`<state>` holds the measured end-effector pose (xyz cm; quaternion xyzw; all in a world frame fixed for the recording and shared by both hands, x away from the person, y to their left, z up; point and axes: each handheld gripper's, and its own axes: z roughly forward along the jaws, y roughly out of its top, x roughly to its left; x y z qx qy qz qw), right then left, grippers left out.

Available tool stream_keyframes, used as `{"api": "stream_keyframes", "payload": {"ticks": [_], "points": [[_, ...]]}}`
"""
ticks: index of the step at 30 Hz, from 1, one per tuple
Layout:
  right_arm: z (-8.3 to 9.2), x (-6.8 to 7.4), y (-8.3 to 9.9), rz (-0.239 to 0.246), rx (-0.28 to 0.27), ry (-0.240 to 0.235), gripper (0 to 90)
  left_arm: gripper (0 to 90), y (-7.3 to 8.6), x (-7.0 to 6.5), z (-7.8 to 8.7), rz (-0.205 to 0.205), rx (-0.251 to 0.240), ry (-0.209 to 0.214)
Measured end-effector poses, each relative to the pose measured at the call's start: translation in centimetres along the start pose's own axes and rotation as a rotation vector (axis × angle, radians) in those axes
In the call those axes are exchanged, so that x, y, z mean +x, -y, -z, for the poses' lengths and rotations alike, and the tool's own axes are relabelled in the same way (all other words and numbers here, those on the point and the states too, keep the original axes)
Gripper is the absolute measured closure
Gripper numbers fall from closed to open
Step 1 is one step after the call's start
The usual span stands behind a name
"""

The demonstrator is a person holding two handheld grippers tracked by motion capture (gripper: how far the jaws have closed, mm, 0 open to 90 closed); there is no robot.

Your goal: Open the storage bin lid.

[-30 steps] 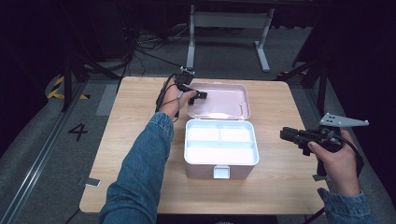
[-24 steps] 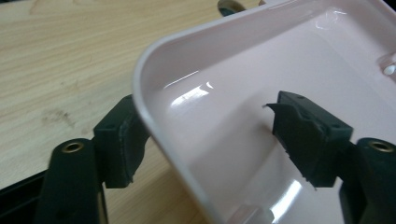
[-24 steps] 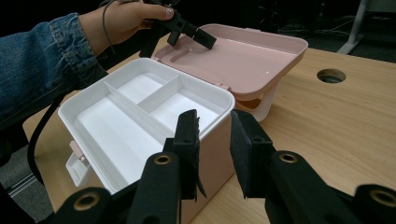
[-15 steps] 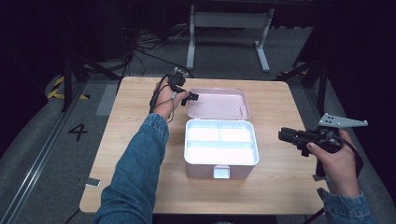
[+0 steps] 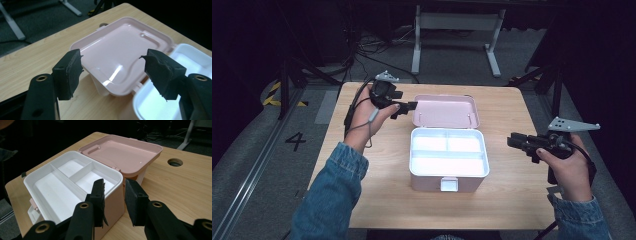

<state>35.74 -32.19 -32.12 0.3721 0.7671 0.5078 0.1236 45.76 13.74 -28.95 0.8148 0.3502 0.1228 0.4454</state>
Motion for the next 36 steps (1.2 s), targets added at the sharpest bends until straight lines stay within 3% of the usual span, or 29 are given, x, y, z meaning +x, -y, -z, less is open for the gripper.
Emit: {"api": "stream_keyframes", "payload": {"ticks": [4,8,10,13,16,22,27,29,33,36], "points": [[-0.3,-0.4,-0.3,0.003,0.013,0.008,67.7,30.9,0.9,-1.2,2.5,-0.033,0.008,0.007],[-0.7,-1.2,-0.5,0.01,0.037,0.033,63.6,30.9,2.0,-2.2,4.2,-0.024,0.02,0.018],[-1.0,-1.5,-0.6,0.016,0.07,0.038,61.1,30.9,2.8,-2.6,5.2,-0.038,0.044,0.003],[-1.6,-1.9,-0.5,0.037,0.104,0.056,58.1,31.6,3.9,-3.0,6.3,-0.055,0.041,-0.015],[-1.9,-2.1,-0.4,0.047,0.126,0.061,57.0,31.6,5.1,-3.4,7.0,-0.048,0.046,-0.003],[-2.1,-2.5,-0.1,0.052,0.147,0.064,55.0,31.5,7.7,-3.4,7.9,-0.059,0.091,-0.037],[-2.2,-2.8,0.2,0.041,0.166,0.066,53.8,31.6,9.4,-3.0,8.4,-0.036,0.078,-0.009],[-2.2,-2.9,0.3,0.038,0.177,0.067,53.6,31.6,10.4,-2.8,8.5,-0.007,0.064,0.0],[-2.5,-3.1,0.5,0.037,0.193,0.063,53.0,32.4,11.8,-2.3,8.1,0.002,0.116,-0.019],[-2.7,-3.2,0.8,0.036,0.213,0.065,52.3,32.4,12.9,-2.1,7.5,0.014,0.146,-0.002]]}}
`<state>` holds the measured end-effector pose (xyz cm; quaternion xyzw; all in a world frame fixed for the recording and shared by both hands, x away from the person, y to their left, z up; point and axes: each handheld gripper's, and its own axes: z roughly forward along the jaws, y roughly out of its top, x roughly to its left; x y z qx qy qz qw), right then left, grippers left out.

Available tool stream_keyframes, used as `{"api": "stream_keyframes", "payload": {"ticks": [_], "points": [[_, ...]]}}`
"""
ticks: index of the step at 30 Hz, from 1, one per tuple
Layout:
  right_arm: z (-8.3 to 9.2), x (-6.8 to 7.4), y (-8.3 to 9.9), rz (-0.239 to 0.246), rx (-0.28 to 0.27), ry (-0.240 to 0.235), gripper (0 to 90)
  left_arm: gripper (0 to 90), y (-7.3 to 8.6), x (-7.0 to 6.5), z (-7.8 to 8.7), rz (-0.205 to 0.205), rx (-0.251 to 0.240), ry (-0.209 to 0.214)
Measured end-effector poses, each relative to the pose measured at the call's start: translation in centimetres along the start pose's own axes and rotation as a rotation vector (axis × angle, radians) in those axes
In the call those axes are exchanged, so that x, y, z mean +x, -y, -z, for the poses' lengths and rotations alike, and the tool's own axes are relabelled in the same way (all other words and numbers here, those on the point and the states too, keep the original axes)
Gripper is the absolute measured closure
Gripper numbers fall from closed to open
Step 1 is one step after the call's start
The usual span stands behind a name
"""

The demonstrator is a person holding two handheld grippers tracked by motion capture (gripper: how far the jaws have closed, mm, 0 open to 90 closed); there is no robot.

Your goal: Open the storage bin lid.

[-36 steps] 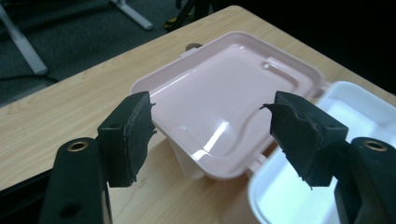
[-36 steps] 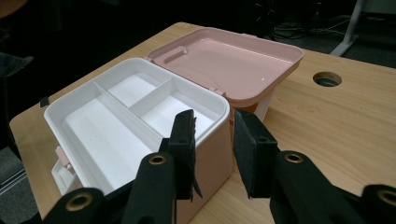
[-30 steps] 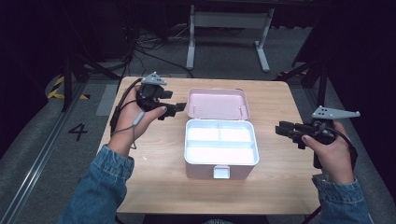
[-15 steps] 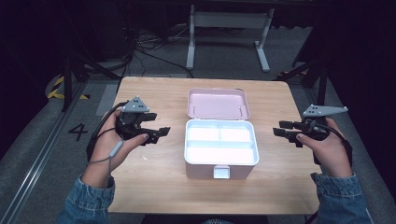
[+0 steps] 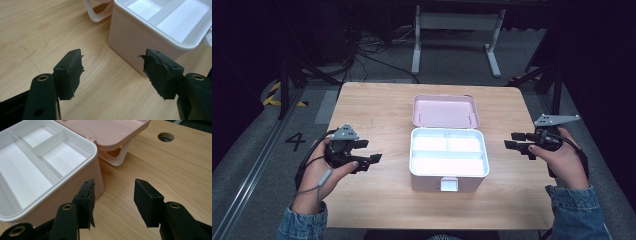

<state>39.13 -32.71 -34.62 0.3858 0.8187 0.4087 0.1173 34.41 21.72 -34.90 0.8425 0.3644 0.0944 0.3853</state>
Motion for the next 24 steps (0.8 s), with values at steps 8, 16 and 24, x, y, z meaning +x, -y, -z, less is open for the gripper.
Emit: {"api": "stream_keyframes", "payload": {"ticks": [8,16,24], "points": [[-0.6,0.0,0.5,0.009,0.05,0.011,50.5,31.9,1.3,0.9,-1.1,0.007,0.085,-0.062],[-1.4,-0.3,1.1,0.005,0.116,0.022,48.3,31.5,2.2,1.5,-2.4,0.013,0.188,-0.139],[-1.7,-0.5,1.6,-0.006,0.164,0.022,47.6,31.0,2.2,1.5,-2.7,0.017,0.246,-0.118]]}}
